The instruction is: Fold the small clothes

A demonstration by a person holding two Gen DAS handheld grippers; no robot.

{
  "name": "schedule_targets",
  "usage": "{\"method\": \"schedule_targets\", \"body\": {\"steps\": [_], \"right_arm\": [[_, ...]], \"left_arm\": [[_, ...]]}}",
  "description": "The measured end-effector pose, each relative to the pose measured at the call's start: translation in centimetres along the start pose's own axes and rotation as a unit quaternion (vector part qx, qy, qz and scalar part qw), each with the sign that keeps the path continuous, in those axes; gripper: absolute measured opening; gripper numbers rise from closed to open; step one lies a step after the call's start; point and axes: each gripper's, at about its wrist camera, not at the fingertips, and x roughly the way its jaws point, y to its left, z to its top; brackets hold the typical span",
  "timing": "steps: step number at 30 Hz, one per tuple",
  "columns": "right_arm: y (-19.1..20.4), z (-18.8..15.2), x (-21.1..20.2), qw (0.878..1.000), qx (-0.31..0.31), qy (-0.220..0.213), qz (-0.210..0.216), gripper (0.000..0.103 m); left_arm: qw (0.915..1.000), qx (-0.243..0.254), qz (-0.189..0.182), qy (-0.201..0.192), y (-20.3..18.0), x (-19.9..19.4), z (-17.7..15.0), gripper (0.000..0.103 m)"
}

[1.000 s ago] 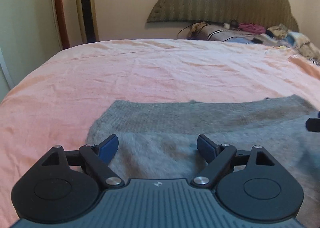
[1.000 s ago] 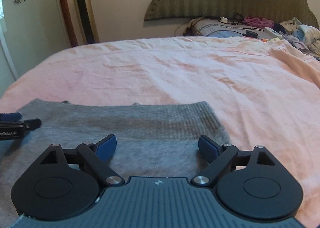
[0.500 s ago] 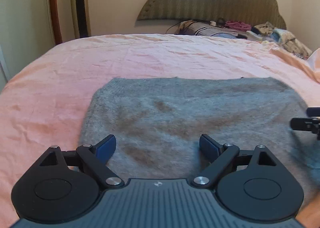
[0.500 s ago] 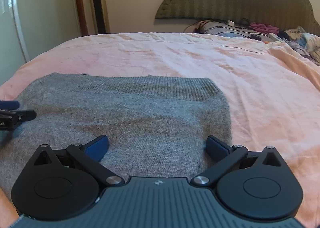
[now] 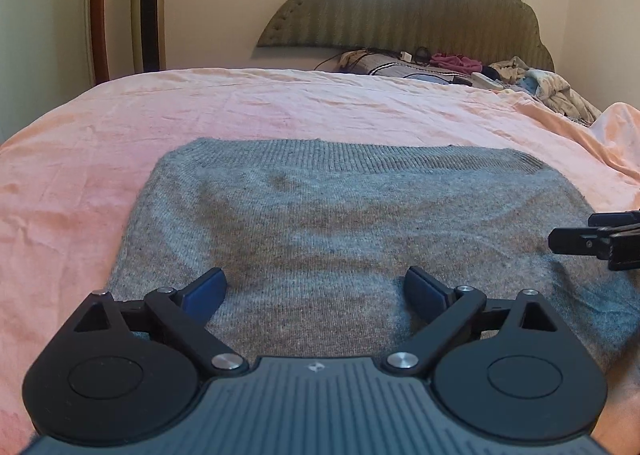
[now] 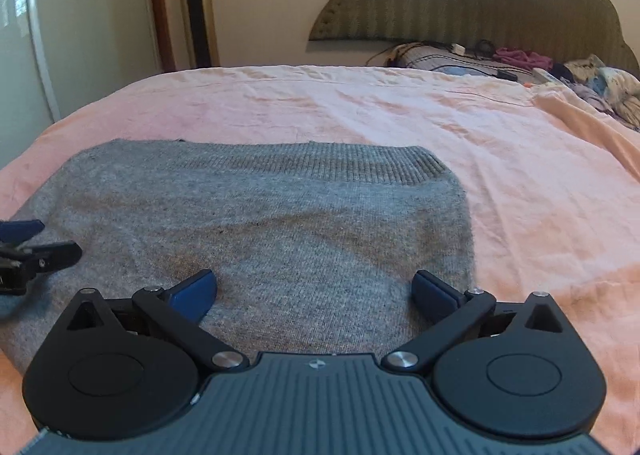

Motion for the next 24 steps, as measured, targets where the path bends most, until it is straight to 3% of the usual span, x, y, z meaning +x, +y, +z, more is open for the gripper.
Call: {"method": "schedule_targets", "body": {"steps": [2, 4, 5, 7, 17, 19, 24], "right_arm": [[0.8, -0.2, -0.6, 1.0, -0.008, -0.005, 0.021, 0.103], [1.7, -1.2, 0.6, 0.999, -0.042, 0.019, 0.004, 0.103], [1.7, -2.1, 0.9, 0.998, -0.059, 0.005, 0.001, 0.103], [0.7, -2.2, 0.5, 0.999, -0.036, -0.003, 0.017, 0.103], [1.4, -1.9, -0.9, 0.999, -0.038, 0.02, -0.008, 0.103], [1.3, -3.2, -0.8, 0.998, -0.063, -0.002, -0.006, 0.103], [1.0, -3.1, -0.7, 0.999, -0.054, -0.002, 0.001, 0.103]], "left_arm": [[1.0, -0.001, 0.001, 0.0, -0.1, 0.1, 0.0, 0.098], [1.0, 0.0, 0.003, 0.0, -0.2, 0.1, 0.0, 0.098], [1.0, 0.0, 0.003, 0.0, -0.2, 0.1, 0.0, 0.098], [1.0, -0.001, 0.003, 0.0, -0.2, 0.1, -0.1, 0.098], [1.0, -0.003, 0.003, -0.001, -0.2, 0.1, -0.2, 0.098], [1.0, -0.003, 0.003, -0.001, -0.2, 0.1, -0.2, 0.099], [1.0, -0.003, 0.003, -0.001, -0.2, 0.0, -0.1, 0.099]]}}
